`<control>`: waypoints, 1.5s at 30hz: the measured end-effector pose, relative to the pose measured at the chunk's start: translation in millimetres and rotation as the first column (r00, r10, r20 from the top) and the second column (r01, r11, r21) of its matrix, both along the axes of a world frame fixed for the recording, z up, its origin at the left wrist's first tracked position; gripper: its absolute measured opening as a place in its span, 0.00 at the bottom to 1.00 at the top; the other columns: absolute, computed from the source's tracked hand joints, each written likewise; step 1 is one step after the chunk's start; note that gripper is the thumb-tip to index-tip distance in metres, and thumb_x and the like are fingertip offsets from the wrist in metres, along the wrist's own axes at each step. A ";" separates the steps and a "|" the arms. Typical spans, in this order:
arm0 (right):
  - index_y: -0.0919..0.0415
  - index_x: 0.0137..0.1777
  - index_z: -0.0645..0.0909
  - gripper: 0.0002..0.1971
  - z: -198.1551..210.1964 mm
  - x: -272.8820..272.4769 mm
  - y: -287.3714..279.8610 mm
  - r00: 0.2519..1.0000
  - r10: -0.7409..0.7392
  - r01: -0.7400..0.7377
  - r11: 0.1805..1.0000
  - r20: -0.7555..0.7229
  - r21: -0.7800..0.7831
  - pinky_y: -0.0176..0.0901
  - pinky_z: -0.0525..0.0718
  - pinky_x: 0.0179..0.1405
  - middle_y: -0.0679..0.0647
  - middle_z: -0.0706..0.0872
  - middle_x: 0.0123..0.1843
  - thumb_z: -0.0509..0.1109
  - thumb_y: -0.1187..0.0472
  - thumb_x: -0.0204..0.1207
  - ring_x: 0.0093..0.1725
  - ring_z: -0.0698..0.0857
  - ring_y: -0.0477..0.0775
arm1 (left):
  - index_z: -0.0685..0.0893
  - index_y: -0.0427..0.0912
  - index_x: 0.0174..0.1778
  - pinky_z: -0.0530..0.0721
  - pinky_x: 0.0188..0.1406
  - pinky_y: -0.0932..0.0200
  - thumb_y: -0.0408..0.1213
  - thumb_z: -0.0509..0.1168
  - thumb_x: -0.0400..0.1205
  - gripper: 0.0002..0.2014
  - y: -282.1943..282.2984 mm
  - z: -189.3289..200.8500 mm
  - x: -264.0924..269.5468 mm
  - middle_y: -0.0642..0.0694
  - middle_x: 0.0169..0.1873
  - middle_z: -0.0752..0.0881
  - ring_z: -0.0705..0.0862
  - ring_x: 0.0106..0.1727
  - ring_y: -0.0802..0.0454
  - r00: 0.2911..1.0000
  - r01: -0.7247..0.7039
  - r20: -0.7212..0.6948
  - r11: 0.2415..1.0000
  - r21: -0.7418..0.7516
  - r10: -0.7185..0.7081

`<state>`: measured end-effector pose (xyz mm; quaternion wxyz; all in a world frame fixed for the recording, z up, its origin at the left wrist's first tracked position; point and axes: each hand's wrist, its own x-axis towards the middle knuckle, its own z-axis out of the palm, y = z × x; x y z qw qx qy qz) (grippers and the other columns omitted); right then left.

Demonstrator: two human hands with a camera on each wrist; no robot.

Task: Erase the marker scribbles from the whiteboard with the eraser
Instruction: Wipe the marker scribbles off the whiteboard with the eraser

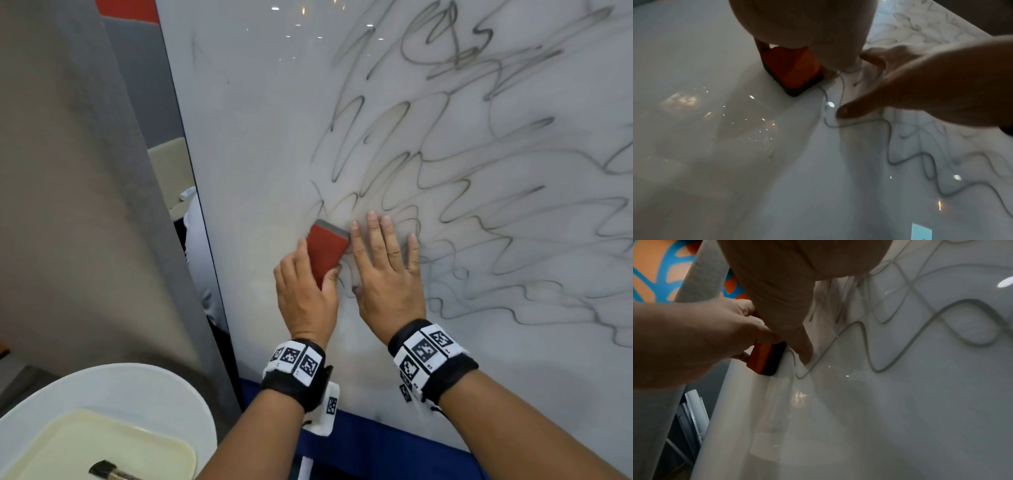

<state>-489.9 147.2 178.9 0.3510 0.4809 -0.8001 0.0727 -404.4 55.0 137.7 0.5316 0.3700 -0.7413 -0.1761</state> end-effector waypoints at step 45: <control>0.59 0.88 0.50 0.55 -26.0 -12.0 25.4 0.999 0.007 -0.006 0.999 0.037 -0.036 0.61 0.43 0.86 0.55 0.46 0.89 0.80 0.65 0.65 0.88 0.44 0.57 | 0.68 0.40 0.80 0.82 0.58 0.40 0.43 0.74 0.78 0.35 30.5 -8.0 -21.1 0.40 0.61 0.76 0.73 0.61 0.44 0.995 -0.028 -0.088 0.989 0.144 0.041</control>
